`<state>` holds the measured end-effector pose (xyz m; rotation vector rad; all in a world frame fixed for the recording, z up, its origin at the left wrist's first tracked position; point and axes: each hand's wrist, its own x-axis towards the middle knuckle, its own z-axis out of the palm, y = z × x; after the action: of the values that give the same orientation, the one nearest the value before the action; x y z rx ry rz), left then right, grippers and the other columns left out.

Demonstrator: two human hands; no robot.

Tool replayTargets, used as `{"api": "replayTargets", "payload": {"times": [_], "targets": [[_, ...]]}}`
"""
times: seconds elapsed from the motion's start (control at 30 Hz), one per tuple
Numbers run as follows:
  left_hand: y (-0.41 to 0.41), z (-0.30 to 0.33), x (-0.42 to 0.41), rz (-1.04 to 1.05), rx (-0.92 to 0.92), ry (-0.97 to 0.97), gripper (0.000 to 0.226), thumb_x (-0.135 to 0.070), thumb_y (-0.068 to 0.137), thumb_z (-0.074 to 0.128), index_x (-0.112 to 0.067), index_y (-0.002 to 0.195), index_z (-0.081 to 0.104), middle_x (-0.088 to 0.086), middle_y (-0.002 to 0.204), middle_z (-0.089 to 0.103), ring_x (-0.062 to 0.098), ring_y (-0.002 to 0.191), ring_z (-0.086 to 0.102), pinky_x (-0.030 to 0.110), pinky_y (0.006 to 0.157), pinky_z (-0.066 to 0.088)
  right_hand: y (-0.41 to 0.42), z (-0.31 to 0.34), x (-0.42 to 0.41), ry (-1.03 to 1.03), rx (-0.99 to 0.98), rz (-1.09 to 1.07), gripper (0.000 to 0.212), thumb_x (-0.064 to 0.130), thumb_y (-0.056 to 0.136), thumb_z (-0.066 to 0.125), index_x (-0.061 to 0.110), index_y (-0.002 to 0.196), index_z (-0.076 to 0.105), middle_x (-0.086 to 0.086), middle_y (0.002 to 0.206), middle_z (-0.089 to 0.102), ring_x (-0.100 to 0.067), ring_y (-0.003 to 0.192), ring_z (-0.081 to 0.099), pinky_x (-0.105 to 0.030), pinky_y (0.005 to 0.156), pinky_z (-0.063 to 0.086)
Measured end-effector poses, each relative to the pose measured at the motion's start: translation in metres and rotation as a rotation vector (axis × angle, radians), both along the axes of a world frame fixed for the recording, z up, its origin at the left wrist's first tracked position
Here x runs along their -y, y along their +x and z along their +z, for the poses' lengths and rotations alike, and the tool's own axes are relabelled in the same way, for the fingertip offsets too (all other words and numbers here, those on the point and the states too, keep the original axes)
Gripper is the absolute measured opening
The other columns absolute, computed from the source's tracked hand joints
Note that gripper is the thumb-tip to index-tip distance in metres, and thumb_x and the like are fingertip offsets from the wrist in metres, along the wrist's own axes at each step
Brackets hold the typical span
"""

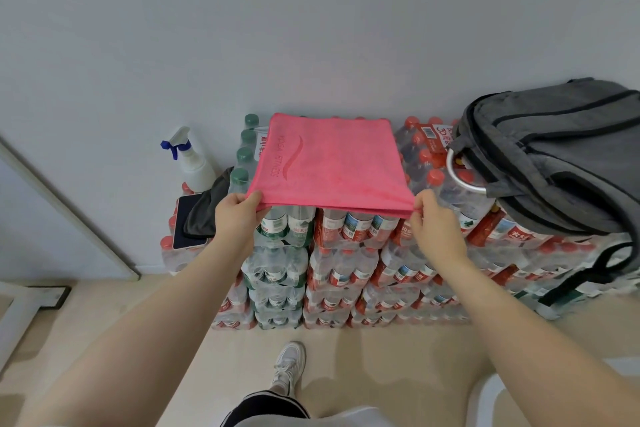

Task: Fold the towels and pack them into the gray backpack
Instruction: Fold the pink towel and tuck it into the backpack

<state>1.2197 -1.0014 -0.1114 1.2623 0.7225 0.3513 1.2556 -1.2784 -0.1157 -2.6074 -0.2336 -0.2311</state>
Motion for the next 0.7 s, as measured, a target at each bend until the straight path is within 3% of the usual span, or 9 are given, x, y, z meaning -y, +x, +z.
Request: {"api": "replayTargets", "payload": {"times": [0.13, 0.2, 0.27, 0.37, 0.43, 0.5, 0.57, 0.63, 0.7], "targets": [[-0.011, -0.007, -0.003, -0.057, -0.016, 0.087, 0.025, 0.003, 0.088, 0.051, -0.012, 0.070, 0.042, 0.008, 0.076, 0.051, 0.016, 0.070, 0.059, 0.030, 0.080, 0.056, -0.014, -0.005, -0.001, 0.277, -0.261, -0.043, 0.016, 0.000, 0.092, 0.039, 0.014, 0.086, 0.043, -0.005, 0.073, 0.055, -0.010, 0.061, 0.056, -0.029, 0.052, 0.045], [-0.018, -0.010, -0.007, -0.119, -0.024, 0.140, 0.018, 0.006, 0.088, 0.048, -0.010, 0.085, 0.042, 0.010, 0.083, 0.053, 0.019, 0.070, 0.061, 0.029, 0.075, 0.056, -0.017, -0.010, 0.003, 0.505, -0.411, -0.059, 0.026, -0.006, 0.090, 0.038, 0.015, 0.079, 0.048, -0.011, 0.088, 0.059, -0.019, 0.074, 0.062, -0.033, 0.068, 0.053], [-0.023, -0.008, -0.010, -0.218, -0.040, 0.236, 0.019, 0.006, 0.089, 0.044, -0.012, 0.086, 0.044, 0.013, 0.090, 0.055, 0.020, 0.072, 0.061, 0.025, 0.069, 0.056, -0.017, -0.005, 0.008, 0.714, -0.467, -0.064, 0.028, -0.009, 0.088, 0.040, 0.012, 0.078, 0.054, -0.013, 0.088, 0.061, -0.024, 0.077, 0.061, -0.030, 0.072, 0.052], [-0.025, 0.004, -0.014, -0.378, -0.084, 0.439, 0.024, 0.000, 0.091, 0.044, -0.015, 0.079, 0.058, 0.012, 0.095, 0.059, 0.013, 0.070, 0.059, 0.017, 0.061, 0.054, -0.014, 0.010, 0.014, 0.776, -0.416, 0.014, 0.031, -0.013, 0.084, 0.044, 0.014, 0.091, 0.058, -0.003, 0.087, 0.061, -0.016, 0.079, 0.058, -0.023, 0.074, 0.050], [-0.025, 0.019, -0.016, -0.518, -0.113, 0.663, 0.006, -0.015, 0.088, 0.057, -0.015, 0.093, 0.060, 0.006, 0.095, 0.062, 0.011, 0.068, 0.055, 0.018, 0.061, 0.048, -0.011, 0.019, 0.013, 0.716, -0.345, 0.032, 0.031, -0.009, 0.085, 0.049, 0.018, 0.099, 0.056, 0.001, 0.088, 0.058, -0.012, 0.081, 0.055, -0.024, 0.077, 0.047], [-0.019, 0.028, -0.022, -0.655, -0.139, 0.923, 0.034, -0.026, 0.079, 0.070, -0.017, 0.110, 0.056, -0.001, 0.101, 0.055, 0.013, 0.083, 0.054, 0.020, 0.075, 0.042, -0.004, 0.024, 0.009, 0.670, -0.234, -0.009, 0.017, 0.005, 0.087, 0.057, 0.019, 0.095, 0.058, 0.003, 0.087, 0.059, -0.012, 0.080, 0.054, -0.027, 0.077, 0.046], [-0.008, 0.038, -0.027, -0.663, -0.080, 1.162, 0.036, -0.022, 0.080, 0.069, -0.011, 0.113, 0.059, 0.001, 0.099, 0.050, 0.015, 0.087, 0.049, 0.017, 0.079, 0.034, 0.006, 0.029, 0.005, 0.680, -0.122, -0.054, 0.008, 0.013, 0.088, 0.059, 0.021, 0.088, 0.060, 0.006, 0.087, 0.057, -0.013, 0.084, 0.052, -0.028, 0.080, 0.043], [0.006, 0.046, -0.033, -0.576, -0.009, 1.223, 0.023, -0.019, 0.084, 0.064, -0.004, 0.102, 0.066, 0.004, 0.090, 0.050, 0.017, 0.082, 0.047, 0.017, 0.070, 0.029, 0.020, 0.034, 0.002, 0.722, -0.060, -0.085, 0.009, 0.011, 0.088, 0.058, 0.020, 0.089, 0.060, 0.008, 0.098, 0.053, -0.012, 0.097, 0.050, -0.026, 0.090, 0.040], [0.023, 0.050, -0.039, -0.545, 0.029, 1.136, 0.016, -0.020, 0.085, 0.064, -0.006, 0.090, 0.068, 0.003, 0.096, 0.049, 0.016, 0.089, 0.049, 0.016, 0.074, 0.030, 0.035, 0.039, -0.001, 0.809, -0.082, -0.077, 0.012, 0.007, 0.089, 0.056, 0.015, 0.096, 0.061, 0.005, 0.102, 0.054, -0.009, 0.098, 0.051, -0.024, 0.089, 0.041]]}}
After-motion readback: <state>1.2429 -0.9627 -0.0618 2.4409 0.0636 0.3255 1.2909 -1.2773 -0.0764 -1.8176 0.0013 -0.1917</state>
